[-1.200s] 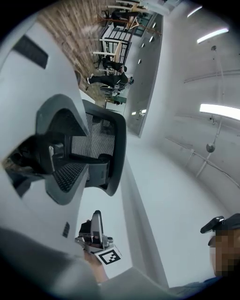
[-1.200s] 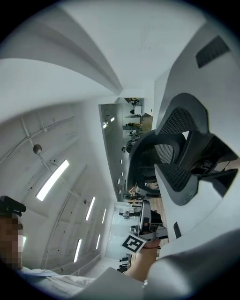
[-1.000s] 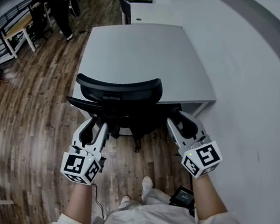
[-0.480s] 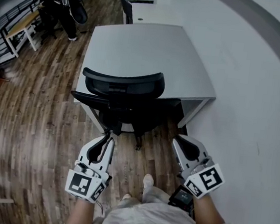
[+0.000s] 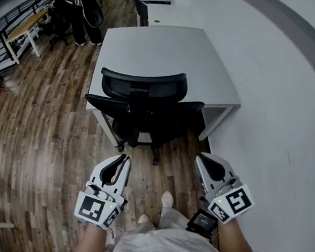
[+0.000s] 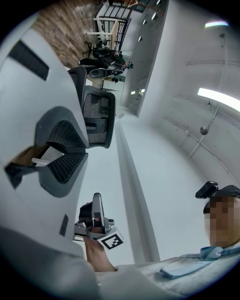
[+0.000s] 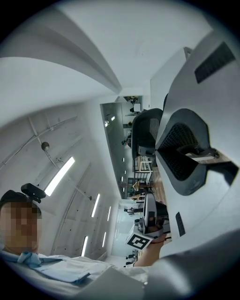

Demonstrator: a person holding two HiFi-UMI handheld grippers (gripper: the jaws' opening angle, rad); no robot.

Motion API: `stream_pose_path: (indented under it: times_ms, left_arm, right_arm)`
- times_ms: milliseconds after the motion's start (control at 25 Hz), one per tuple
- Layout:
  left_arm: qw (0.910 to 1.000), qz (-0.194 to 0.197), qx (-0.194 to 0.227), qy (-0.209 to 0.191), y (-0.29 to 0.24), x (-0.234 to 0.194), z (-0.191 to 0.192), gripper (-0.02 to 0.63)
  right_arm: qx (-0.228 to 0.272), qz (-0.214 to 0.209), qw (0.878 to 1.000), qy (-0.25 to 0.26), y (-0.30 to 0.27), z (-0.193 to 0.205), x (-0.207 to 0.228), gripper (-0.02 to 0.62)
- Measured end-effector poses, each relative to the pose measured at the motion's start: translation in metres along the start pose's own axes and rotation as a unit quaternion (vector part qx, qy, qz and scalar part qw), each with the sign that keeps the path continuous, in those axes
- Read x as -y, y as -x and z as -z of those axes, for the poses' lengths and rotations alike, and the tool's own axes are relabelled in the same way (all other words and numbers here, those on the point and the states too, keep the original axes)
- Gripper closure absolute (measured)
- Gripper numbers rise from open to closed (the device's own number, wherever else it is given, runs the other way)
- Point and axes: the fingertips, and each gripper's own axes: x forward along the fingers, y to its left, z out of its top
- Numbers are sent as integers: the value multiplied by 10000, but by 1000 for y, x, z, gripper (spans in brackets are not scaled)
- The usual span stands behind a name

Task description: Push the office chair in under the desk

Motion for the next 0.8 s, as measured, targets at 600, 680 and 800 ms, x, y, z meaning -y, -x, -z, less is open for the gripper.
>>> stream_pose_path:
  times_ms: [600,680,800]
  left_arm:
    - [10000,71,43,-28,39,-7,-3,568]
    - [10000,68,63,-23,42,-10,-5,568]
    - [10000,60,75,-17,45,-14,-6,568]
  right_arm:
    - [85,79,9999,46,7,-1,-41,563]
    - [95,100,9999,69,7,-4,-44,563]
    - [100,141,9998,73,7,-5,-45,563]
